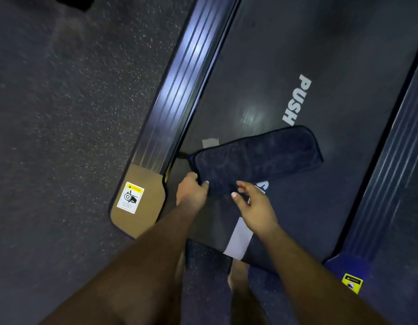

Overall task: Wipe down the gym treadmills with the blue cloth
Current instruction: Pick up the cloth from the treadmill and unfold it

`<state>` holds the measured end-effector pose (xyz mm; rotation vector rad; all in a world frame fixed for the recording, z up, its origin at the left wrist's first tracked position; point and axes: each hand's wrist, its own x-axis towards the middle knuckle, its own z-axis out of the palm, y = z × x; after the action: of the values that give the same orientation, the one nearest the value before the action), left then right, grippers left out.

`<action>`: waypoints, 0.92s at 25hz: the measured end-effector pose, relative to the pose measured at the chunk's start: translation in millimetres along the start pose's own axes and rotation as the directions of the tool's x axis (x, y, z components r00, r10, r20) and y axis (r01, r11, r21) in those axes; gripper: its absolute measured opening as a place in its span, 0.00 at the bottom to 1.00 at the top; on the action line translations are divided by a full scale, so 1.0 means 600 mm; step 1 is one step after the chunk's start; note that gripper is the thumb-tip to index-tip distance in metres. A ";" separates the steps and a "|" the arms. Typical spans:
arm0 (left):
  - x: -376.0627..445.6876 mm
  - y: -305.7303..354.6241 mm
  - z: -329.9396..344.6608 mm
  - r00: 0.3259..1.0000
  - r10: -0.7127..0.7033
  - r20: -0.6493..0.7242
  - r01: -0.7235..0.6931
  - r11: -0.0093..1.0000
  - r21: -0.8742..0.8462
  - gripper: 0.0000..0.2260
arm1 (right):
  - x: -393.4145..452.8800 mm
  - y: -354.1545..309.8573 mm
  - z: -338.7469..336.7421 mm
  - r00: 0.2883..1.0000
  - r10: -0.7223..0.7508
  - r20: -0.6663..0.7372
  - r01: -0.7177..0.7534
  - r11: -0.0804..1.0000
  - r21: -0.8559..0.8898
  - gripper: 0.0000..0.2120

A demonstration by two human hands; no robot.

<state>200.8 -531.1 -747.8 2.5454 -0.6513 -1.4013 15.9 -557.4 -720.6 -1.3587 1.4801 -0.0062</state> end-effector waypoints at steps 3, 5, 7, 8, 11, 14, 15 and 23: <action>-0.064 0.033 -0.045 0.962 0.273 0.000 -0.272 0.959 0.080 0.16 | -0.026 -0.050 -0.046 0.977 -0.209 -0.036 0.201 0.967 -0.155 0.24; -0.134 0.063 -0.097 0.828 0.556 0.069 -0.555 0.798 0.235 0.16 | -0.063 -0.119 -0.089 0.920 -0.391 0.023 0.379 0.875 -0.302 0.31; -0.220 0.103 -0.164 0.660 0.737 0.149 -0.733 0.586 0.345 0.14 | -0.119 -0.201 -0.133 0.862 -0.484 0.153 0.496 0.741 -0.453 0.35; -0.267 0.123 -0.201 0.597 0.782 0.178 -0.780 0.514 0.357 0.13 | -0.150 -0.239 -0.155 0.829 -0.522 0.201 0.541 0.657 -0.525 0.32; -0.408 0.168 -0.311 0.514 0.833 0.204 -0.842 0.445 0.304 0.12 | -0.246 -0.337 -0.230 0.749 -0.611 0.256 0.607 0.478 -0.635 0.13; -0.567 0.178 -0.426 0.624 0.775 0.096 -0.758 0.571 0.317 0.14 | -0.380 -0.442 -0.299 0.703 -0.686 0.188 0.665 0.539 -0.517 0.10; -0.611 0.163 -0.461 0.662 0.748 0.051 -0.700 0.593 0.398 0.15 | -0.427 -0.478 -0.313 0.729 -0.668 0.148 0.653 0.614 -0.444 0.08; -0.775 0.022 -0.666 0.831 0.362 -0.423 -0.446 0.888 -0.114 0.03 | -0.588 -0.669 -0.325 0.819 -0.562 -0.113 0.529 0.816 -0.233 0.17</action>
<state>314.0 -360.6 -169.8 2.2418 -0.8531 -0.7446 88.9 -564.7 -156.4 -1.9530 1.1988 -0.3732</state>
